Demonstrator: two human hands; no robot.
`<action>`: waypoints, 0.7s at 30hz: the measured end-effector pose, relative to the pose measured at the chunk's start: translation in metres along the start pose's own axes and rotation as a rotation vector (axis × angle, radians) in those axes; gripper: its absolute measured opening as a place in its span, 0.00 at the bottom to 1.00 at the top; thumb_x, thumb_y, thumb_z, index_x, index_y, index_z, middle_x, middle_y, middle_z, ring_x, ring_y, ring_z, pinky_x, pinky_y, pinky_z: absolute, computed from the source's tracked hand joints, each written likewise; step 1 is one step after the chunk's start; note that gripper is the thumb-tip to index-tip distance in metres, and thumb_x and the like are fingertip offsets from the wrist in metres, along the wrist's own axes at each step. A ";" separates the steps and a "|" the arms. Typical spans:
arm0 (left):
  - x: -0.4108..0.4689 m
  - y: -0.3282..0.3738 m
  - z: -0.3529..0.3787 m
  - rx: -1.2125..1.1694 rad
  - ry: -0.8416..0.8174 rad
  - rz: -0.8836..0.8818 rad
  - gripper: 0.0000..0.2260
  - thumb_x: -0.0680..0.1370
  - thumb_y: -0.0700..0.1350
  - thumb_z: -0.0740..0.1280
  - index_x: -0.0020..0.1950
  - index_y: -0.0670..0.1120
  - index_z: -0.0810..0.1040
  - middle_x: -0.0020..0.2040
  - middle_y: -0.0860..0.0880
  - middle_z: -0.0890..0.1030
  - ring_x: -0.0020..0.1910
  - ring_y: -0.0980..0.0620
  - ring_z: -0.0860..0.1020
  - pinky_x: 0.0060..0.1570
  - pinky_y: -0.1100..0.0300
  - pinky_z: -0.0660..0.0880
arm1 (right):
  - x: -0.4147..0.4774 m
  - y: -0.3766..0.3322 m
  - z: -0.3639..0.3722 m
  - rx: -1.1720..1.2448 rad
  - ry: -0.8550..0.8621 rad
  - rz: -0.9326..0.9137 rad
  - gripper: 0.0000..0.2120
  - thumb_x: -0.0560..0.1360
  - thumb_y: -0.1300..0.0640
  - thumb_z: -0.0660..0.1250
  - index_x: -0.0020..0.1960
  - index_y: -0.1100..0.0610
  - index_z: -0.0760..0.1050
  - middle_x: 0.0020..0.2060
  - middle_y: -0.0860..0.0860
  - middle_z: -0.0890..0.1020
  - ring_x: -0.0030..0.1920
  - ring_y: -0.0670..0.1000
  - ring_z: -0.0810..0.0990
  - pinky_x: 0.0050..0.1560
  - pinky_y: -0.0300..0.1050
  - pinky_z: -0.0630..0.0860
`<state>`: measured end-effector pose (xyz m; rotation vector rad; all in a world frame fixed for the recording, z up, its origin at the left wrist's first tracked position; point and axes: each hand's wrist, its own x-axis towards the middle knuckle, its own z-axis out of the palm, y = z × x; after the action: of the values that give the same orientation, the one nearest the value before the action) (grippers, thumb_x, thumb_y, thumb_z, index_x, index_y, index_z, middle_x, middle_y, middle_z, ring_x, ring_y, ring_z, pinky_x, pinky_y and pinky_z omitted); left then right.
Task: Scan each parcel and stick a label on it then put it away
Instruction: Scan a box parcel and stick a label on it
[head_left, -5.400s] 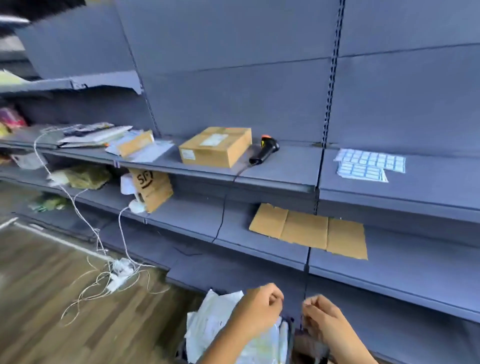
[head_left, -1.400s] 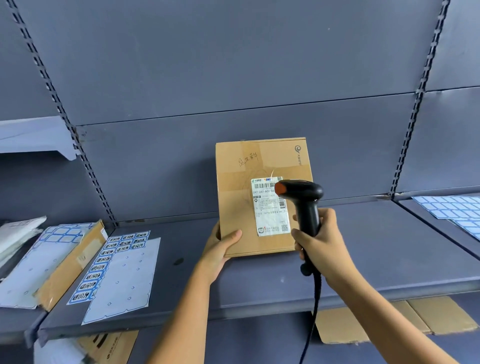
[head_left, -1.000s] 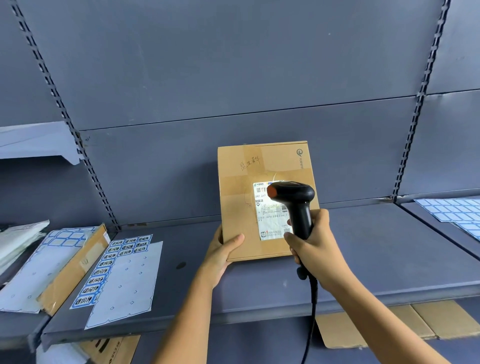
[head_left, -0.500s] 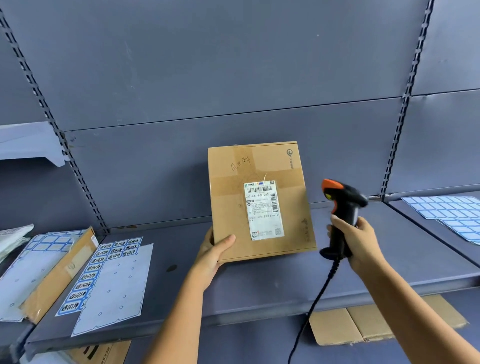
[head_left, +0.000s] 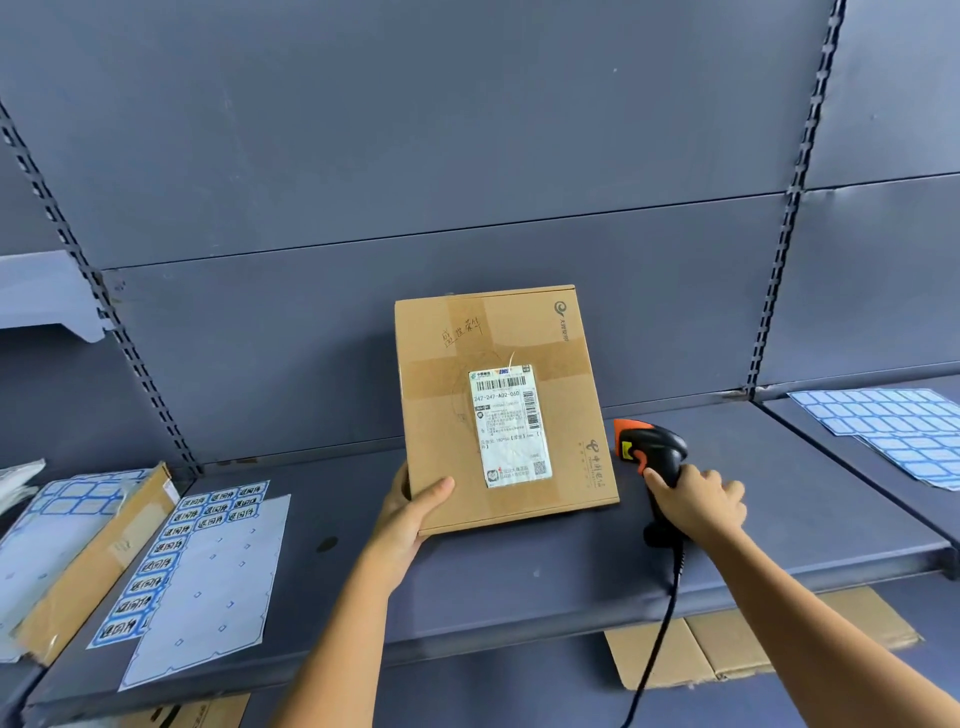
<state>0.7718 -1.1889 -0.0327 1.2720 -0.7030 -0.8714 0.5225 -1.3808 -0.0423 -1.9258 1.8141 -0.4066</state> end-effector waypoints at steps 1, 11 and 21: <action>-0.002 0.002 0.002 -0.004 0.013 -0.007 0.22 0.69 0.45 0.74 0.62 0.53 0.73 0.55 0.52 0.83 0.53 0.54 0.81 0.46 0.58 0.78 | -0.002 0.001 0.001 -0.005 0.011 0.013 0.30 0.77 0.35 0.54 0.65 0.59 0.69 0.63 0.61 0.70 0.66 0.63 0.63 0.63 0.52 0.62; -0.020 0.022 0.016 -0.021 0.095 -0.323 0.16 0.71 0.49 0.73 0.57 0.47 0.79 0.49 0.45 0.85 0.52 0.45 0.81 0.56 0.46 0.76 | -0.029 -0.020 -0.012 0.482 0.136 -0.407 0.13 0.79 0.55 0.59 0.60 0.53 0.76 0.54 0.52 0.81 0.56 0.54 0.75 0.58 0.50 0.70; -0.046 0.028 0.012 0.041 0.108 -0.593 0.17 0.71 0.54 0.72 0.53 0.45 0.78 0.48 0.41 0.83 0.51 0.42 0.80 0.54 0.42 0.76 | -0.050 -0.033 -0.007 0.662 -0.162 -0.349 0.14 0.78 0.59 0.63 0.62 0.58 0.77 0.54 0.52 0.79 0.50 0.48 0.76 0.51 0.38 0.67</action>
<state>0.7430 -1.1534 -0.0022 1.5841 -0.2515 -1.2567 0.5430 -1.3314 -0.0144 -1.7159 1.0471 -0.8196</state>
